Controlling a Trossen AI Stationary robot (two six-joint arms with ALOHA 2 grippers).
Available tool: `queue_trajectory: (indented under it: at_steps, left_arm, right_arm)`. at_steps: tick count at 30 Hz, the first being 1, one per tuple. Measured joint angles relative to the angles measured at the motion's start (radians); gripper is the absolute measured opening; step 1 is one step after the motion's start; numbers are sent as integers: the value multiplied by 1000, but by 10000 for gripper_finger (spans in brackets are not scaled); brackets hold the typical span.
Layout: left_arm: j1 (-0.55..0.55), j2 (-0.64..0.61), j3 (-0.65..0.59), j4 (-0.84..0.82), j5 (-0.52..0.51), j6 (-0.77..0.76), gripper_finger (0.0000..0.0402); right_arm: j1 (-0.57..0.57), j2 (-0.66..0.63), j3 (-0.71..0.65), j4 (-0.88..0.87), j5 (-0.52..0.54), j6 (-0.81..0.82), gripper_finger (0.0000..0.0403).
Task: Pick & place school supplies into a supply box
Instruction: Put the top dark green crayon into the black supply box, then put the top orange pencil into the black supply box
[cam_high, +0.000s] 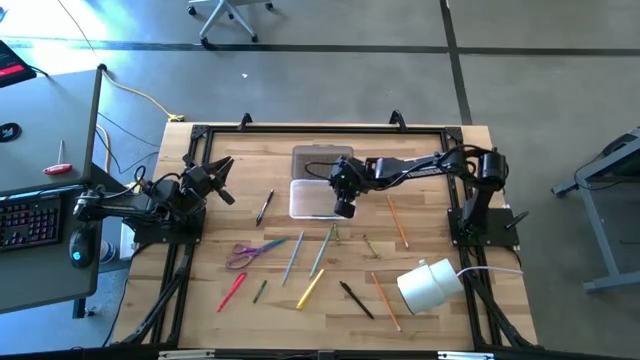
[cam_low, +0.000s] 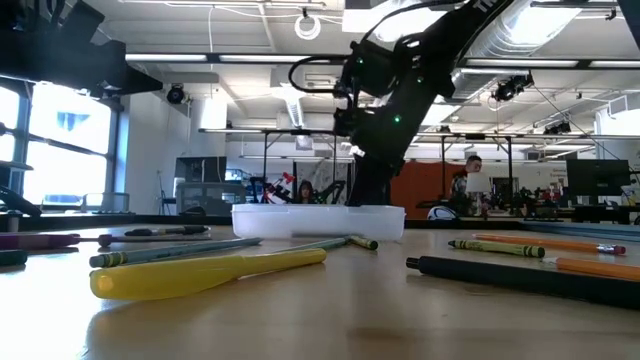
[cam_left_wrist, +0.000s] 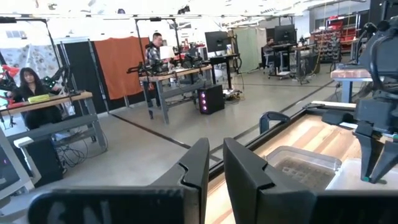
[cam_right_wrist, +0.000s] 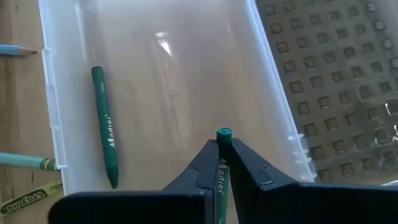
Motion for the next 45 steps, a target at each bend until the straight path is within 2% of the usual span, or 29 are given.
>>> queue_trajectory:
  at_steps: [5, 13, 17, 20, 23, 28, 31, 34, 42, 45]
  left_arm:
    - [0, 0, 0, 0, 0, 0, 85]
    - [0, 0, 0, 0, 0, 0, 85]
    - [0, 0, 0, 0, -1, 0, 85]
    - [0, 0, 0, 0, -1, 0, 85]
    - [0, 0, 0, -1, 0, -1, 85]
    - [0, 1, 0, -35, 6, -29, 85]
    - [0, 1, 0, -61, 7, -58, 85]
    - [0, 2, 0, -62, 8, -65, 85]
    - [0, 2, 0, -58, 8, -65, 85]
    - [0, 2, 0, -50, 5, -58, 85]
  right_arm:
    - [0, 0, 0, -9, 1, 0, 23]
    - [1, -1, 0, 28, 24, -65, 112]
    - [10, -20, 46, -19, 74, -51, 138]
    - [28, -47, 137, -175, 142, 1, 145]
    - [47, -55, 249, -420, 181, 119, 146]
    - [66, -59, 351, -791, 138, 382, 145]
    - [69, -58, 320, -944, 85, 504, 146]
    - [67, -58, 231, -991, 28, 551, 145]
    - [28, -56, -14, -814, -9, 590, 142]
    - [-8, -56, -71, -760, 12, 588, 142]
